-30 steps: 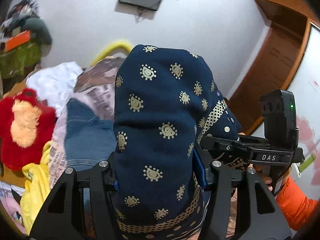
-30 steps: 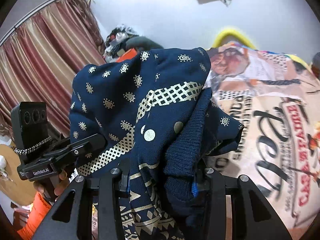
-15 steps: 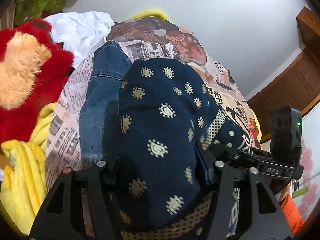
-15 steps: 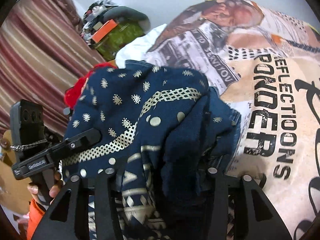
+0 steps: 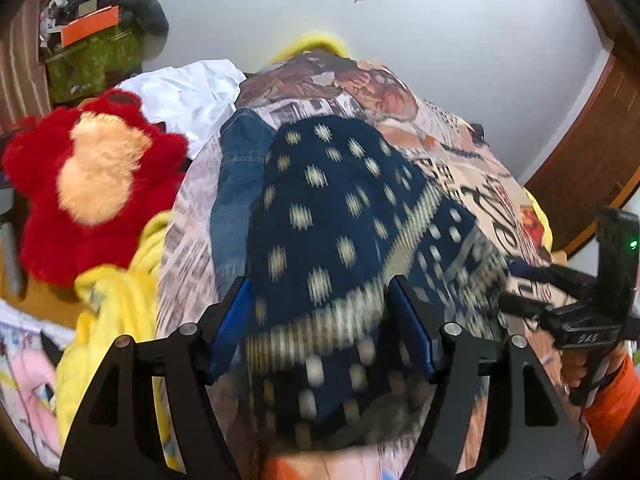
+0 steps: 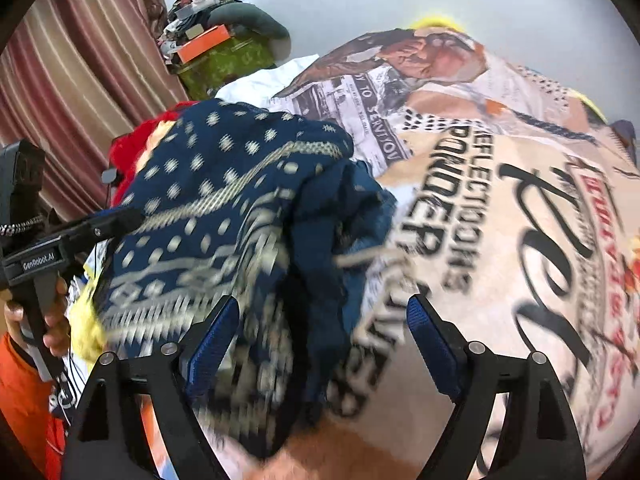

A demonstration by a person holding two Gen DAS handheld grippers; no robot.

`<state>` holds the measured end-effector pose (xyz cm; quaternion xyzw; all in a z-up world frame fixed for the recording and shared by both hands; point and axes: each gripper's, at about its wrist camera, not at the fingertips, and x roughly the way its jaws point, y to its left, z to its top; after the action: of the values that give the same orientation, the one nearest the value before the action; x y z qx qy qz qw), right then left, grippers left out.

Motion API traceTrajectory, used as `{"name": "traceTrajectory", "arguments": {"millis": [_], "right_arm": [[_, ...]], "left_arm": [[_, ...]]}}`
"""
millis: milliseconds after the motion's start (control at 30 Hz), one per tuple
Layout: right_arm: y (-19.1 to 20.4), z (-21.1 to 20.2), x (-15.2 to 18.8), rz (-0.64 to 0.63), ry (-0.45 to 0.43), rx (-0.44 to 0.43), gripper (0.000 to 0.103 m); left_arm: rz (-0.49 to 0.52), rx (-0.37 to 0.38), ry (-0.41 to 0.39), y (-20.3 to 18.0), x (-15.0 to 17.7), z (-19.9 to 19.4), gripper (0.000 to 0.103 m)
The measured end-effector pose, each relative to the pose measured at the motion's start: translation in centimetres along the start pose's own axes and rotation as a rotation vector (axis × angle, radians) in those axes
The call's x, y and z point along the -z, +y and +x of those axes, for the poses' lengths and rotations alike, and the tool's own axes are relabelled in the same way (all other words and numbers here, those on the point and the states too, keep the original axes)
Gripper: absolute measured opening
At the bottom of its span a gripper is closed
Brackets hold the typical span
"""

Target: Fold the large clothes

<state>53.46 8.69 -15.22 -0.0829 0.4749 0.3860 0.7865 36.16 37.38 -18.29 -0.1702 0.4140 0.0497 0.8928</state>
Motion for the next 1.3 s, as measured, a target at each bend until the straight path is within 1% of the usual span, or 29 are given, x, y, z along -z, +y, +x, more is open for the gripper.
{"name": "traceTrajectory", "arguments": {"millis": [33, 100, 167, 200, 267, 367, 433, 467, 533, 600, 633, 700, 767, 867, 967, 1100, 1133, 1167, 1200, 1233, 1267, 1300], "right_arm": [[0.2, -1.4, 0.8, -0.003, -0.017, 0.000, 0.084], [0.9, -3.8, 2.2, 0.001, -0.042, -0.001, 0.084], [1.7, -6.5, 3.7, 0.002, -0.078, -0.011, 0.084], [2.4, -8.1, 4.4, -0.001, -0.104, -0.010, 0.084], [4.0, -11.4, 5.7, -0.024, -0.159, -0.005, 0.084], [6.2, -16.5, 7.5, -0.055, -0.270, 0.006, 0.084], [8.0, -20.4, 8.7, -0.074, -0.355, 0.008, 0.084], [8.7, -22.0, 9.1, -0.084, -0.389, 0.010, 0.084], [10.0, -25.4, 10.1, -0.103, -0.469, 0.019, 0.084], [11.4, -29.1, 11.3, -0.127, -0.556, 0.029, 0.084], [12.1, -30.5, 11.8, -0.135, -0.590, 0.030, 0.084], [13.3, -33.5, 12.9, -0.142, -0.660, 0.026, 0.084], [14.5, -35.9, 14.2, -0.150, -0.713, 0.013, 0.084], [15.9, -38.1, 15.9, -0.158, -0.762, 0.007, 0.084], [17.1, -39.4, 17.7, -0.160, -0.795, 0.008, 0.084], [18.3, -39.9, 19.6, -0.165, -0.813, 0.042, 0.084], [18.6, -39.9, 20.0, -0.167, -0.810, 0.045, 0.084], [18.7, -40.1, 20.4, -0.166, -0.809, 0.048, 0.084], [18.8, -40.2, 20.8, -0.162, -0.812, 0.053, 0.084], [18.9, -40.3, 21.1, -0.158, -0.812, 0.058, 0.084], [19.0, -40.2, 21.3, -0.150, -0.808, 0.068, 0.085], [19.0, -40.3, 21.4, -0.144, -0.803, 0.073, 0.085]], "left_arm": [[0.011, -0.010, 0.011, -0.4, 1.0, -0.8, 0.070], [0.045, -0.053, 0.037, -1.2, 2.8, -1.6, 0.070], [0.089, -0.115, 0.049, -2.3, 4.7, -2.7, 0.069], [0.108, -0.143, 0.034, -3.0, 5.8, -3.8, 0.069], [0.118, -0.154, -0.002, -4.2, 7.2, -6.2, 0.069], [0.117, -0.144, -0.107, -6.5, 8.5, -11.1, 0.069], [0.129, -0.132, -0.200, -8.2, 9.1, -15.1, 0.069], [0.131, -0.121, -0.264, -9.3, 9.5, -17.8, 0.069], [0.126, -0.100, -0.338, -10.5, 9.9, -21.2, 0.069], [0.123, -0.095, -0.433, -12.0, 10.6, -25.4, 0.069], [0.124, -0.096, -0.461, -12.5, 10.8, -26.6, 0.069], [0.132, -0.091, -0.544, -14.1, 11.6, -29.7, 0.069], [0.147, -0.108, -0.622, -15.4, 12.7, -32.4, 0.069], [0.174, -0.133, -0.700, -17.2, 14.5, -34.9, 0.069], [0.188, -0.149, -0.752, -18.3, 16.3, -36.3, 0.069], [0.207, -0.180, -0.790, -19.4, 18.1, -37.0, 0.069], [0.209, -0.185, -0.794, -19.6, 18.3, -36.9, 0.071], [0.213, -0.185, -0.798, -19.7, 18.6, -37.0, 0.080], [0.212, -0.182, -0.802, -19.8, 18.9, -36.9, 0.086], [0.209, -0.182, -0.811, -19.8, 19.1, -36.9, 0.096], [0.202, -0.189, -0.826, -19.9, 19.5, -37.0, 0.098], [0.199, -0.194, -0.830, -19.9, 19.7, -36.9, 0.098]]}}
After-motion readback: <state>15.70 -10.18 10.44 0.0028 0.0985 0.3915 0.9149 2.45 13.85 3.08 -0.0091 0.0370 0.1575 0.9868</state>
